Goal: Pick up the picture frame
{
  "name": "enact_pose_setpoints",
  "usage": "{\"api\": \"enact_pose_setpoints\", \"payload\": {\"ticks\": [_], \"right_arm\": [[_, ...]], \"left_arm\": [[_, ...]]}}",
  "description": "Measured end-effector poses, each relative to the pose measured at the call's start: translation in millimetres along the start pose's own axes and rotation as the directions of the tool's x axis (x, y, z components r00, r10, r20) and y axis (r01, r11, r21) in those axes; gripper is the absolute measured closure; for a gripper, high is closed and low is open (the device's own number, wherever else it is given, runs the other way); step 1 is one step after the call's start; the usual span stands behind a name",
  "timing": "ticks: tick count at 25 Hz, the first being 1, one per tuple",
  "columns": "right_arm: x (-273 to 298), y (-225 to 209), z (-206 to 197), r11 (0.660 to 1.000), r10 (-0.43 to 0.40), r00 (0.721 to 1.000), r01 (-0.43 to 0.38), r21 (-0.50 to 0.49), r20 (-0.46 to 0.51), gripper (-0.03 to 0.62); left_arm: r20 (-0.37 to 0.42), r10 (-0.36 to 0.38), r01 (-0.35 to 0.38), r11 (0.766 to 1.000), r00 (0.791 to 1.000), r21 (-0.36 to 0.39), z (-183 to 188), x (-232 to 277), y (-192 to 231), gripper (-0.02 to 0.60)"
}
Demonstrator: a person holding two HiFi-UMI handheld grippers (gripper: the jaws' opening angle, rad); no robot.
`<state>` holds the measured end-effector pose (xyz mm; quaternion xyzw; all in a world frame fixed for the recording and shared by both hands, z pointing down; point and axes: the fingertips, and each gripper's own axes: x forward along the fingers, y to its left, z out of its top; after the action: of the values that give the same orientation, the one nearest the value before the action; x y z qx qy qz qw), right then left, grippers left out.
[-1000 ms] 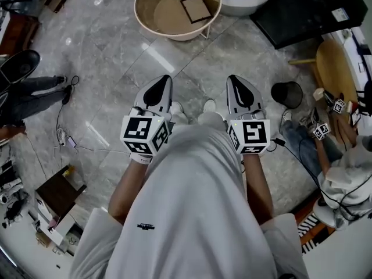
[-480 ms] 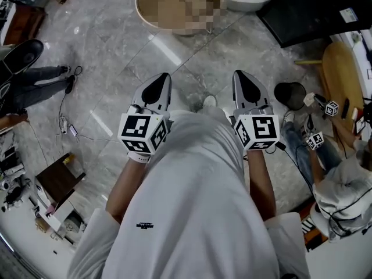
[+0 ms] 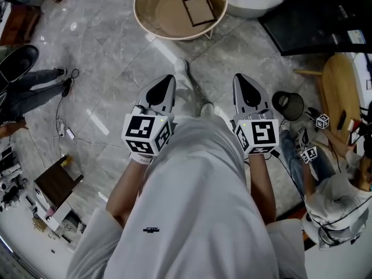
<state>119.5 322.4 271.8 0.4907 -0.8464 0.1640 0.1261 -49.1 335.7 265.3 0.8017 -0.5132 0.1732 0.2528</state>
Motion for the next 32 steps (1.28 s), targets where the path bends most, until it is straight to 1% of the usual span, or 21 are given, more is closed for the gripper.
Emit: {"api": "enact_pose_setpoints", "payload": {"ticks": [4,8,10,12,15,18,21,25,28,32], "right_arm": [[47.6,-7.7,17.2,1.0,-0.029,0.999,0.029,-0.011,-0.022,0.589],[108.9,-22.5,38.8,0.997,-0.06,0.997,0.062,0.053,-0.039,0.588],[140.7,-25.8,49.2,0.995,-0.072,0.996,0.075,0.069,-0.049,0.588],[173.7,-24.6,57.5,0.996,-0.059,0.996,0.063,0.062,-0.065,0.588],[215.2,-19.6,65.8,0.998,-0.005,0.996,0.011,0.064,-0.093,0.588],[247.2,-28.6,72.0,0.998,-0.008,0.994,0.014,0.054,-0.112,0.588],[274.8,-43.8,69.0,0.999,-0.004,0.99,0.011,0.048,-0.14,0.588],[308.7,-70.1,51.4,0.996,0.035,0.982,-0.019,0.084,-0.187,0.588],[337.1,-91.1,38.9,0.997,0.06,0.978,-0.047,0.068,-0.201,0.588],[354.5,-112.1,6.2,0.997,0.067,0.97,-0.056,0.054,-0.232,0.588]], "left_arm": [[-0.008,-0.041,0.04,0.999,0.999,-0.009,26.3,35.7,33.3,0.577],[-0.025,-0.07,0.069,0.997,0.997,-0.041,58.6,75.5,76.2,0.577],[-0.033,-0.087,0.085,0.995,0.996,-0.053,75.2,93.3,98.6,0.577],[-0.037,-0.102,0.1,0.993,0.994,-0.058,90.5,111.2,121.1,0.577],[-0.052,-0.12,0.116,0.991,0.991,-0.07,105.1,136.8,148.6,0.577],[-0.078,-0.128,0.122,0.99,0.989,-0.069,115.3,164.4,167.9,0.577],[-0.104,-0.125,0.117,0.99,0.987,-0.076,120.1,188.8,179.0,0.577],[-0.146,-0.112,0.1,0.991,0.983,-0.085,117.5,223.0,186.7,0.577],[-0.151,-0.089,0.076,0.993,0.985,-0.089,115.9,253.3,195.6,0.577],[-0.184,-0.076,0.058,0.993,0.98,-0.103,90.5,281.5,193.4,0.577]]}}
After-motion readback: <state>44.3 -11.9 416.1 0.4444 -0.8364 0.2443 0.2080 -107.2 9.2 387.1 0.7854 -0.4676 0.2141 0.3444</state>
